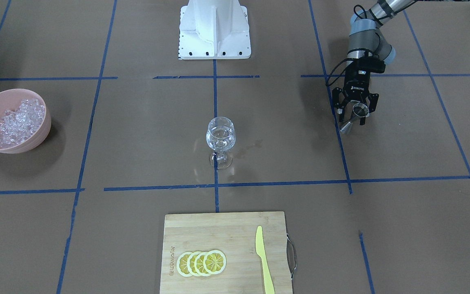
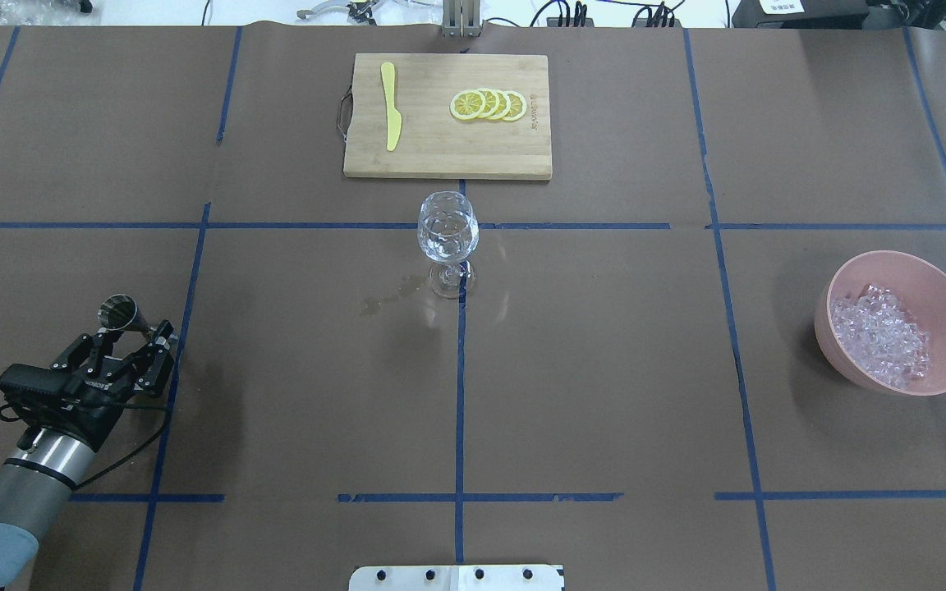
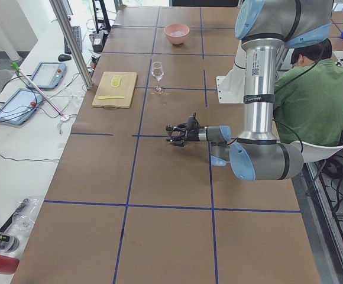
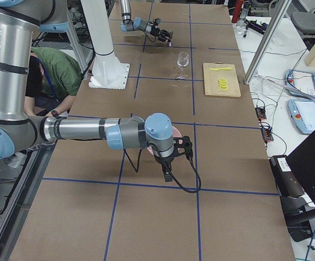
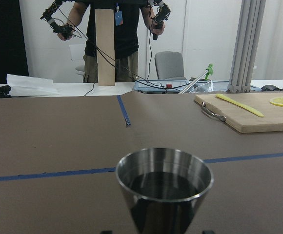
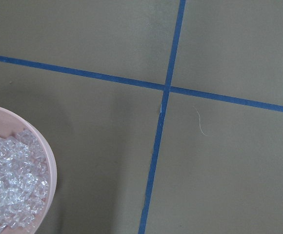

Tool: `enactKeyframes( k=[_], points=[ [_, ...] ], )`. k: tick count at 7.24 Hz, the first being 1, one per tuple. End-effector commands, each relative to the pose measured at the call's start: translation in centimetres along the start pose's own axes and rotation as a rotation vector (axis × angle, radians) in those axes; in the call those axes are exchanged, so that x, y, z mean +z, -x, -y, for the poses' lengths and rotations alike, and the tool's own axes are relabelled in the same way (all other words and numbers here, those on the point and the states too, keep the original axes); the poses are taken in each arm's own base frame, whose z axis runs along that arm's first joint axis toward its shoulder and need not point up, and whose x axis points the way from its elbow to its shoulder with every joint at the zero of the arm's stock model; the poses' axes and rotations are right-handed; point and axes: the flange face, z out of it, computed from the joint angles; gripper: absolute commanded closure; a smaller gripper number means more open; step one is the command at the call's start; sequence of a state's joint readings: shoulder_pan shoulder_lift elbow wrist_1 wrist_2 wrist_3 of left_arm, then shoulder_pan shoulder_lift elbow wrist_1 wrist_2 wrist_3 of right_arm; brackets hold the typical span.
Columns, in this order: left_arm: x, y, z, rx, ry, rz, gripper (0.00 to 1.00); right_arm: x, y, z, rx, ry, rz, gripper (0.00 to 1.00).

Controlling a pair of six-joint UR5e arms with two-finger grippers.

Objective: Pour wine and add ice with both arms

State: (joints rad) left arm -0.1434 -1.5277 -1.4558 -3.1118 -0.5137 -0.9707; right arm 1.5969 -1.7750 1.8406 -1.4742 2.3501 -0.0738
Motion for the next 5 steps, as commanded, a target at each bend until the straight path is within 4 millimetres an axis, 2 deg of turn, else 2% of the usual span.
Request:
enactKeyframes(
  k=[1, 3, 4, 5],
  points=[
    [0.02, 0.02, 0.04, -0.009, -0.002, 0.001, 0.56, 0.04, -0.06, -0.01, 0.001, 0.001, -0.001, 0.0],
    [0.05, -0.26, 0.05, -0.013, -0.005, 0.0, 0.56, 0.08, -0.07, -0.09, 0.002, 0.002, 0.0, 0.0],
    [-0.02, -0.01, 0.02, -0.009, -0.003, 0.002, 0.62, 0.04, -0.04, -0.01, 0.001, 0.001, 0.0, 0.0],
    [-0.04, 0.14, -0.03, -0.006, -0.004, 0.004, 0.76, 0.08, -0.07, -0.09, 0.002, 0.002, 0.0, 0.0]
  ],
)
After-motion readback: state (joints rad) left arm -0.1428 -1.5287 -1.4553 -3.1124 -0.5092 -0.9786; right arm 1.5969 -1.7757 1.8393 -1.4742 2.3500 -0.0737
